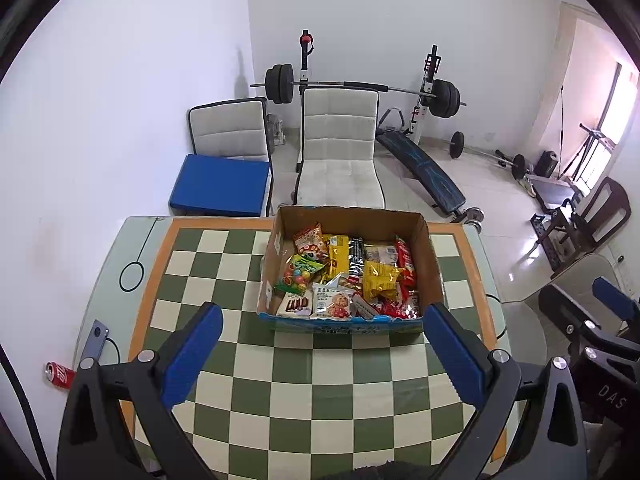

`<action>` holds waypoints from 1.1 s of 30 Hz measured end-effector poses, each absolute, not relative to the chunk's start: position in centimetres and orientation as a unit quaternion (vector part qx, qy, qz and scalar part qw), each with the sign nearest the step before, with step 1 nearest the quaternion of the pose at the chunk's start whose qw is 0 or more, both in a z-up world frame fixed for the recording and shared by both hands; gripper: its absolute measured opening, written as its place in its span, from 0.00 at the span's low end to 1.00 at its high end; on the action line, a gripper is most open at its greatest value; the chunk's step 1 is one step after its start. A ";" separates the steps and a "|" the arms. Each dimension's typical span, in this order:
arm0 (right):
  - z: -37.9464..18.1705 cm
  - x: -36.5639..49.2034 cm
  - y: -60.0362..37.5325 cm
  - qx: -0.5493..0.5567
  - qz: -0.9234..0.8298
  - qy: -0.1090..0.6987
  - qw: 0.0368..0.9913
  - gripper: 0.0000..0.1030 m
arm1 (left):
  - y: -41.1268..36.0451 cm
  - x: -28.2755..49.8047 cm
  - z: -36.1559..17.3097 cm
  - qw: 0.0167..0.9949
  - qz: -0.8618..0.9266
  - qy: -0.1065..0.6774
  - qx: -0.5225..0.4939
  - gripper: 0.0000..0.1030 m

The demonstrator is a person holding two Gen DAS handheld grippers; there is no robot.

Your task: Organize snacks

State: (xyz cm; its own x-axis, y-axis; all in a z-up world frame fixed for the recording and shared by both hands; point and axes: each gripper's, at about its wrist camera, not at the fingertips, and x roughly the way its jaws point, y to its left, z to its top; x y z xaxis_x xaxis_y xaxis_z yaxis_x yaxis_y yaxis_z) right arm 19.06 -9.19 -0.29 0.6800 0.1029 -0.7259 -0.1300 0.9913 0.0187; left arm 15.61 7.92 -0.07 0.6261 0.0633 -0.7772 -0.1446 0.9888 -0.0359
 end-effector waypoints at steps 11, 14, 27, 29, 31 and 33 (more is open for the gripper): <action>0.3 18.3 -9.5 -0.016 0.056 0.389 0.919 0.98 | 7.7 15.4 -0.4 0.900 0.058 0.428 -0.049 1.00; 0.3 18.3 -9.5 -0.016 0.056 0.389 0.919 0.98 | 7.8 15.4 -0.4 0.900 0.059 0.429 -0.050 1.00; 0.4 18.2 -9.7 -0.016 0.056 0.388 0.920 0.98 | 7.7 15.3 -0.4 0.900 0.061 0.429 -0.050 1.00; 0.4 18.2 -9.7 -0.015 0.056 0.388 0.920 0.98 | 7.7 15.2 -0.4 0.899 0.060 0.430 -0.050 1.00; 0.3 18.2 -9.7 -0.017 0.057 0.388 0.920 0.98 | 7.7 15.2 -0.3 0.899 0.061 0.430 -0.050 1.00; 0.4 18.1 -9.7 -0.016 0.057 0.388 0.920 0.98 | 7.6 15.2 -0.3 0.899 0.060 0.431 -0.051 1.00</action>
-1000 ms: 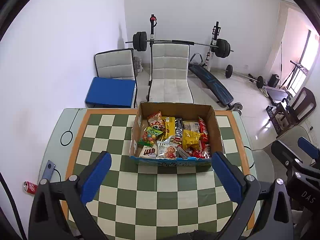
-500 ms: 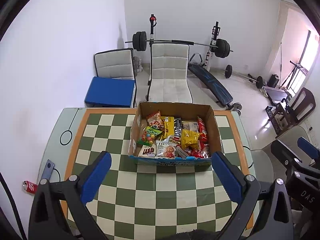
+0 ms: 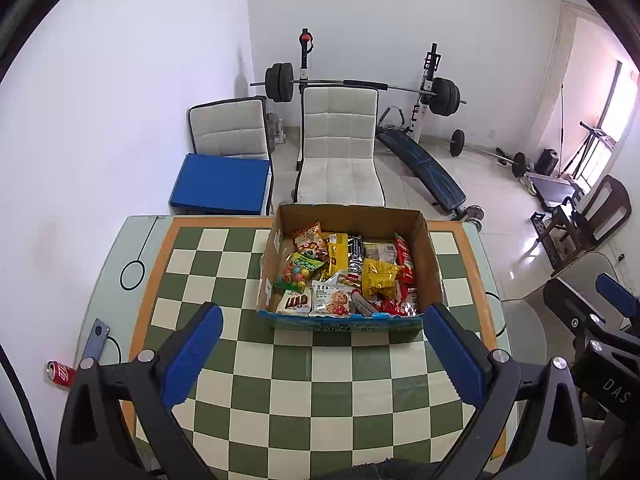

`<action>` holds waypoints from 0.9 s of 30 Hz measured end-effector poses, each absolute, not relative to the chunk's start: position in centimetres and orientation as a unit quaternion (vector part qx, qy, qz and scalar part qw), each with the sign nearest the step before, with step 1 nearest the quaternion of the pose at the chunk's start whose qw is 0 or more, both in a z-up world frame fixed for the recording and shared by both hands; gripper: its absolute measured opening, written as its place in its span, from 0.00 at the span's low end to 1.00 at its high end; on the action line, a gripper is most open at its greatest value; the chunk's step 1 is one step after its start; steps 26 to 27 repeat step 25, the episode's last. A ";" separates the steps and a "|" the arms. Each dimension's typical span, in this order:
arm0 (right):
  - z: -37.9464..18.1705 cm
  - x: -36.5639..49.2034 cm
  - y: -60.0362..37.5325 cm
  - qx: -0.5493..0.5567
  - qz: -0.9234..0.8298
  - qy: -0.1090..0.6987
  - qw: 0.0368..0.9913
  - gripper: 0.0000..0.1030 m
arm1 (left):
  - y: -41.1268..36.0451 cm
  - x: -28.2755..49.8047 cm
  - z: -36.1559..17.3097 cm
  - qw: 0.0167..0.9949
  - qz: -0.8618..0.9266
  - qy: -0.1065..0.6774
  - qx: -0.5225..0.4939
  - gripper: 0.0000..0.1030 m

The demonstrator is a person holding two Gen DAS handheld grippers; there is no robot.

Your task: Organize snacks

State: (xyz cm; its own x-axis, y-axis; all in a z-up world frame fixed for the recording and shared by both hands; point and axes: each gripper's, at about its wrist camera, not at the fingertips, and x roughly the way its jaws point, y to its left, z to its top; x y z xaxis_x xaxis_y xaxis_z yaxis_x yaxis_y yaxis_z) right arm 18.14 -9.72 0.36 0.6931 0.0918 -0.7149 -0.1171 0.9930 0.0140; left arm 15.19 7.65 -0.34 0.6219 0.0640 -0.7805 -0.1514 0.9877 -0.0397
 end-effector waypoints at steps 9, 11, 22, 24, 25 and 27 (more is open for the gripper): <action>0.5 18.2 -9.6 -0.017 0.057 0.388 0.920 0.98 | 7.7 15.2 -0.3 0.899 0.060 0.432 -0.050 1.00; 0.5 18.2 -9.6 -0.017 0.057 0.388 0.920 0.98 | 7.7 15.3 -0.2 0.898 0.061 0.433 -0.051 1.00; 0.2 18.0 -9.6 -0.015 0.055 0.393 0.918 0.98 | 7.6 15.3 0.0 0.899 0.069 0.429 -0.053 1.00; 0.2 18.0 -9.6 -0.013 0.055 0.393 0.918 0.98 | 7.5 15.3 0.1 0.900 0.069 0.427 -0.051 1.00; 0.2 18.1 -9.6 -0.015 0.055 0.392 0.918 0.98 | 7.5 15.3 0.0 0.900 0.070 0.427 -0.052 1.00; 0.2 18.1 -9.6 -0.015 0.055 0.392 0.918 0.98 | 7.5 15.3 0.0 0.900 0.070 0.427 -0.052 1.00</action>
